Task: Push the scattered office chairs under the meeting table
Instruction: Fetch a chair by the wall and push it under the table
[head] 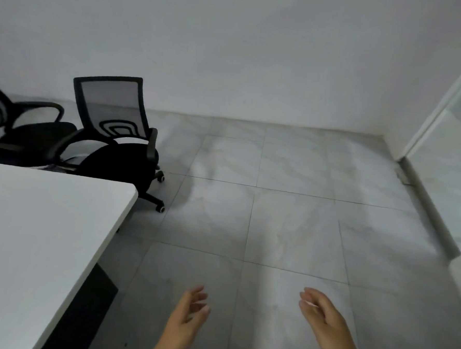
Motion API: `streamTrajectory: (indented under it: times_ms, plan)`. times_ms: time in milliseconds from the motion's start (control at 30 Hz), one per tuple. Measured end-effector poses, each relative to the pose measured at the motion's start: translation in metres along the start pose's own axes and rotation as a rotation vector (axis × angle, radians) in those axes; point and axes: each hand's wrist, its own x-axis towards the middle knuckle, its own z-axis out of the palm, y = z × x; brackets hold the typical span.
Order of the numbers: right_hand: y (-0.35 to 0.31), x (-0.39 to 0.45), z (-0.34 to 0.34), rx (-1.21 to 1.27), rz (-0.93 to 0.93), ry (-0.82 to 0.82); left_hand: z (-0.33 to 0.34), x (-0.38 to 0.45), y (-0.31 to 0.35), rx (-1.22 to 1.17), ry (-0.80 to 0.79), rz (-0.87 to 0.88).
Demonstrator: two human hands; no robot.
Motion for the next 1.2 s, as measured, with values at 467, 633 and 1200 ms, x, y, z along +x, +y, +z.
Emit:
streamTrajectory:
  times_ms: [467, 633, 1200]
  plan:
    - [-0.102, 0.278, 0.078, -0.044, 0.038, -0.164, -0.006, 0.259, 0.062, -0.087, 0.191, -0.113]
    - [-0.19, 0.394, 0.117, -0.039, -0.028, -0.191, -0.019, 0.392, 0.131, -0.048, 0.118, -0.016]
    - [-0.364, 0.77, 0.228, -0.111, -0.055, -0.272, -0.047, 0.768, 0.225, -0.147, 0.376, -0.103]
